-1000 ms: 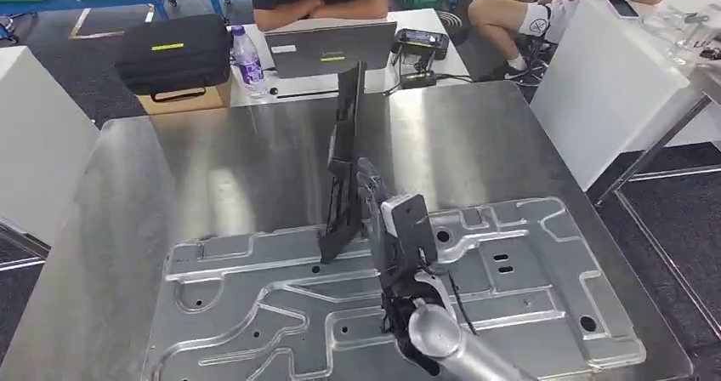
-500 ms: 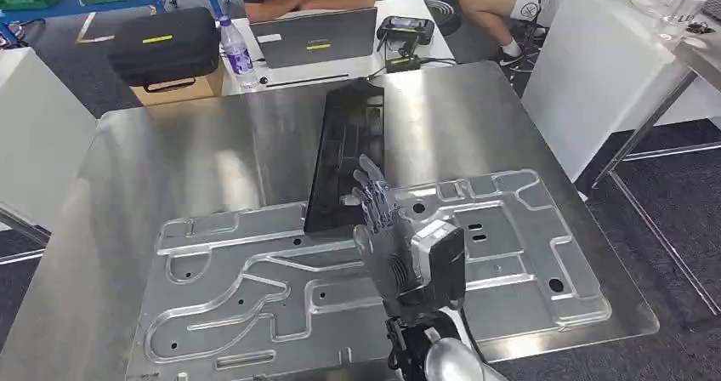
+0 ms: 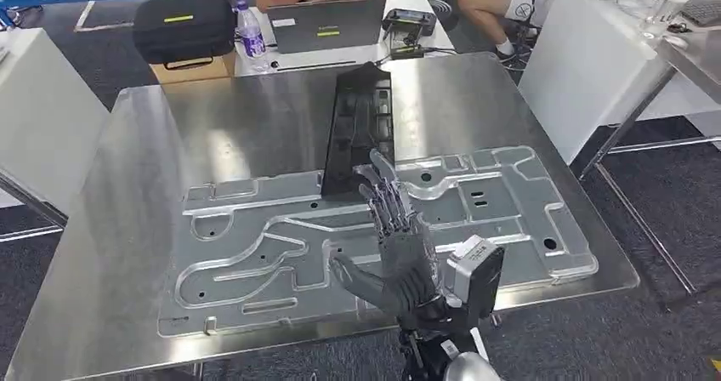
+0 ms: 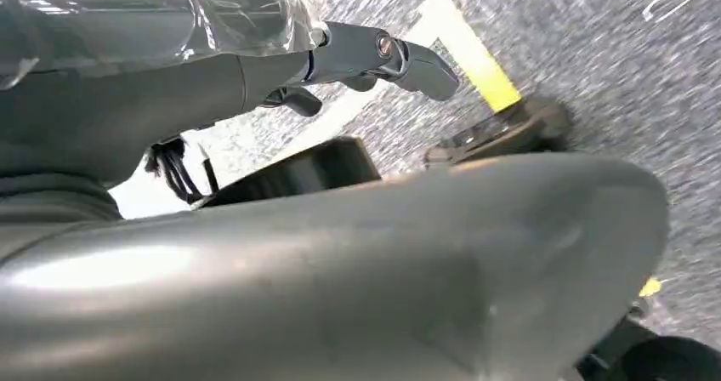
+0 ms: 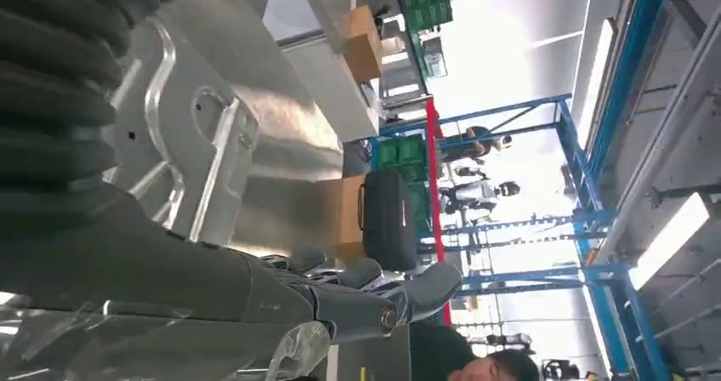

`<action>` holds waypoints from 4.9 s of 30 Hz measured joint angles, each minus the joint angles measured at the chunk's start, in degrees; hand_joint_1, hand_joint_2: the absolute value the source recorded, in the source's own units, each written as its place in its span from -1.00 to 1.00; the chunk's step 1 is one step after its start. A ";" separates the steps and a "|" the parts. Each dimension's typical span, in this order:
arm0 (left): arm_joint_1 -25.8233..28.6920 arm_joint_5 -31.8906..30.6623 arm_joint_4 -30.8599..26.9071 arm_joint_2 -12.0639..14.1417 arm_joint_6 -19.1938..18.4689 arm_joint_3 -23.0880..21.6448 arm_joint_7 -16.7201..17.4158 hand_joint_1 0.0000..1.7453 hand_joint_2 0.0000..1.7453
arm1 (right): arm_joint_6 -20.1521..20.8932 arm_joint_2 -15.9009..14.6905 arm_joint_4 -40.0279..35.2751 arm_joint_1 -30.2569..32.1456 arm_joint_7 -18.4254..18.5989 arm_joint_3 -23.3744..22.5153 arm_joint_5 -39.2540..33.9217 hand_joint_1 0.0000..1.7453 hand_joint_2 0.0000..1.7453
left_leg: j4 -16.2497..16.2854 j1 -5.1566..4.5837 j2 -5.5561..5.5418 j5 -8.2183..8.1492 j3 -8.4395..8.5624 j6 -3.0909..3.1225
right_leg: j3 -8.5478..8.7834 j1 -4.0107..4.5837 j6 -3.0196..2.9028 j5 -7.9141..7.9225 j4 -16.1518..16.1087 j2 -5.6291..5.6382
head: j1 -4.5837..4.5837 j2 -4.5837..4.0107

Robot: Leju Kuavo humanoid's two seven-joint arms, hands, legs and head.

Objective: Take the parts from the cabinet and place them on the table.

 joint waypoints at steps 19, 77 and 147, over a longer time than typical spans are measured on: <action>-0.76 -0.13 0.02 0.02 0.09 0.00 0.02 -1.00 -1.00 | 0.48 -0.59 -3.60 3.94 -2.71 -2.05 0.85 -1.00 1.00 | -0.23 -0.50 -0.25 -7.13 9.49 -0.43 | 0.70 0.69 -2.48 6.26 -15.25 -0.28 | -0.02 0.00; -0.87 2.27 0.15 -0.22 3.08 -0.02 0.00 -1.00 -1.00 | -2.73 -2.45 -8.02 6.07 -5.38 -8.13 1.68 -1.00 -1.00 | 8.99 0.69 -0.31 -7.31 1.54 -3.01 | 3.11 0.36 -2.89 4.69 -15.51 2.66 | 0.00 0.00; -0.37 5.07 0.31 0.57 2.27 -0.37 1.40 -1.00 -1.00 | 1.88 0.94 89.90 14.30 13.57 -43.69 -15.69 -1.00 -1.00 | -2.70 -0.98 0.39 -1.96 5.76 1.42 | -1.50 0.78 -0.99 -1.40 -5.91 1.36 | -0.22 0.00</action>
